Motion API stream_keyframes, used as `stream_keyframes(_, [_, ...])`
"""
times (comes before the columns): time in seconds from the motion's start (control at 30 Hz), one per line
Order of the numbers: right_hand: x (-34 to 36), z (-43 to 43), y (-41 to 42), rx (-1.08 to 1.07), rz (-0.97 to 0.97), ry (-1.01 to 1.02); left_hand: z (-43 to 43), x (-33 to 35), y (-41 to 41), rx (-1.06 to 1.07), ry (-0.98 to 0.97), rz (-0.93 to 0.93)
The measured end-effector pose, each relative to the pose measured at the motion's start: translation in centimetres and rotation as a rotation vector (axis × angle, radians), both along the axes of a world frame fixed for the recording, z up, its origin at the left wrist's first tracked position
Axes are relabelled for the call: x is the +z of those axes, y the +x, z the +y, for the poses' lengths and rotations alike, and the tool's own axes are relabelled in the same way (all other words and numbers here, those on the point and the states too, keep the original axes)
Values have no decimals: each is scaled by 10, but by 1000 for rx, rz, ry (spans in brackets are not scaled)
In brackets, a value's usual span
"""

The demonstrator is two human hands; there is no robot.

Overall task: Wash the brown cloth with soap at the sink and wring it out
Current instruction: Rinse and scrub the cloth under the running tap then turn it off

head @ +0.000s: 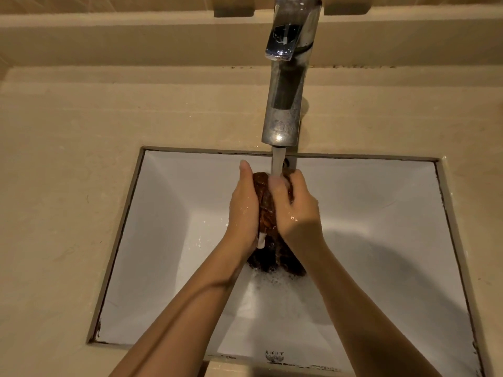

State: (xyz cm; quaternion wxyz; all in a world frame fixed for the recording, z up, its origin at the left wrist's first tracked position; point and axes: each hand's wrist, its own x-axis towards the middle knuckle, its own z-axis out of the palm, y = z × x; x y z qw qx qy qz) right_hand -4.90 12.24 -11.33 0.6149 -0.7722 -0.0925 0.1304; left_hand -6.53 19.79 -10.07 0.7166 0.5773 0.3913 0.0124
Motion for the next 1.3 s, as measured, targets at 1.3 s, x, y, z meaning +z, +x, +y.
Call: stream_keyframes(1.3, [12, 12, 14, -331, 255, -63, -7, 10, -4, -70, 13, -28])
